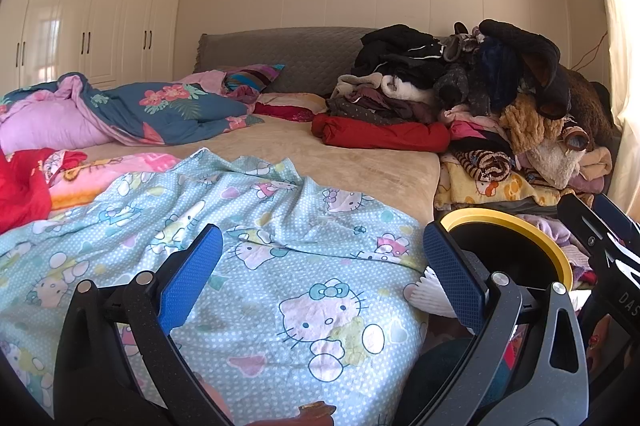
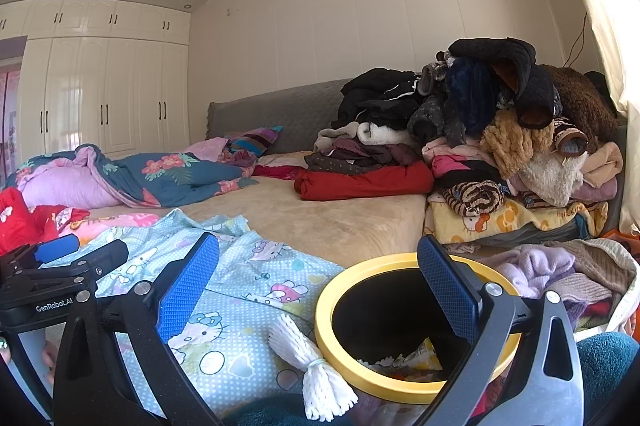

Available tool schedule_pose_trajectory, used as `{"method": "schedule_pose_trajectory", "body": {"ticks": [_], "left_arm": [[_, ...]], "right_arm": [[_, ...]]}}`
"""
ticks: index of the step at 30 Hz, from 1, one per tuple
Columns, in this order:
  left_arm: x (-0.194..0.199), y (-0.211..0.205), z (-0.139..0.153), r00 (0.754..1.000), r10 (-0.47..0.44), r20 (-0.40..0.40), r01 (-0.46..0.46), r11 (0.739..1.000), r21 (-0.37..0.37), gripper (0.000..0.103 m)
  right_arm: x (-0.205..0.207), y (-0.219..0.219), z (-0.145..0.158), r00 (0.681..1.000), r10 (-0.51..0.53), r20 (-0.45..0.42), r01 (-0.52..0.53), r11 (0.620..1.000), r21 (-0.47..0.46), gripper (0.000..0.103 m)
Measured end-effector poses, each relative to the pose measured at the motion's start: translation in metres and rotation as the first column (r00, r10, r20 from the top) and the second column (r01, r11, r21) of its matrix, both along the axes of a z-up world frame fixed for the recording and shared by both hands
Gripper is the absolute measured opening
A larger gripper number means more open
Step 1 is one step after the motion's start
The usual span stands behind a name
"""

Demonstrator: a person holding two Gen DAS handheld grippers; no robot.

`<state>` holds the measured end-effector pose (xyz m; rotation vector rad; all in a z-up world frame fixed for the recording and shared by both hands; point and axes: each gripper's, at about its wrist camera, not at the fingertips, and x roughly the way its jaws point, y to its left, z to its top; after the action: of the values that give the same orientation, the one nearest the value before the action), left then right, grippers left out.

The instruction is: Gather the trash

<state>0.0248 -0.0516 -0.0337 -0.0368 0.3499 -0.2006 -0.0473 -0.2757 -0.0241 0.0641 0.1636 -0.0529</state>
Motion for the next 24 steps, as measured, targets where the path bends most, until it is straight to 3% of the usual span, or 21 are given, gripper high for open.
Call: {"method": "schedule_pose_trajectory", "body": {"ticks": [8, 13, 16, 18, 19, 20, 21, 24], "left_arm": [[-0.001, -0.001, -0.002, 1.000, 0.018, -0.011, -0.018, 1.000, -0.001, 0.092], [0.001, 0.001, 0.000, 0.996, 0.085, -0.030, -0.084, 0.996, 0.028, 0.092], [0.005, 0.031, 0.003, 0.990, 0.115, -0.084, -0.115, 0.993, -0.001, 0.092], [0.009, 0.067, 0.000, 0.969, 0.211, -0.127, -0.212, 0.977, 0.007, 0.092], [0.011, 0.095, -0.003, 0.942, 0.302, -0.148, -0.302, 0.953, 0.025, 0.092], [0.013, 0.128, -0.007, 0.899, 0.400, -0.176, -0.400, 0.916, 0.039, 0.092], [0.014, 0.152, -0.010, 0.861, 0.467, -0.203, -0.468, 0.883, 0.046, 0.092], [0.006, 0.252, -0.027, 0.641, 0.711, -0.288, -0.719, 0.688, 0.097, 0.092]], "right_arm": [[0.001, 0.001, 0.000, 1.000, 0.009, -0.004, -0.009, 1.000, 0.000, 0.097], [0.006, 0.008, 0.004, 0.998, 0.053, -0.017, -0.053, 0.999, 0.006, 0.097], [0.021, 0.029, 0.014, 0.984, 0.171, -0.041, -0.171, 0.985, -0.002, 0.097], [0.036, 0.057, 0.019, 0.952, 0.296, -0.077, -0.297, 0.955, -0.001, 0.097], [0.046, 0.078, 0.020, 0.923, 0.367, -0.113, -0.369, 0.929, 0.002, 0.097], [0.055, 0.101, 0.020, 0.889, 0.431, -0.157, -0.435, 0.900, 0.010, 0.097], [0.065, 0.129, 0.020, 0.835, 0.512, -0.201, -0.517, 0.855, 0.031, 0.097], [0.089, 0.241, -0.001, 0.651, 0.658, -0.378, -0.695, 0.717, 0.052, 0.097]]}}
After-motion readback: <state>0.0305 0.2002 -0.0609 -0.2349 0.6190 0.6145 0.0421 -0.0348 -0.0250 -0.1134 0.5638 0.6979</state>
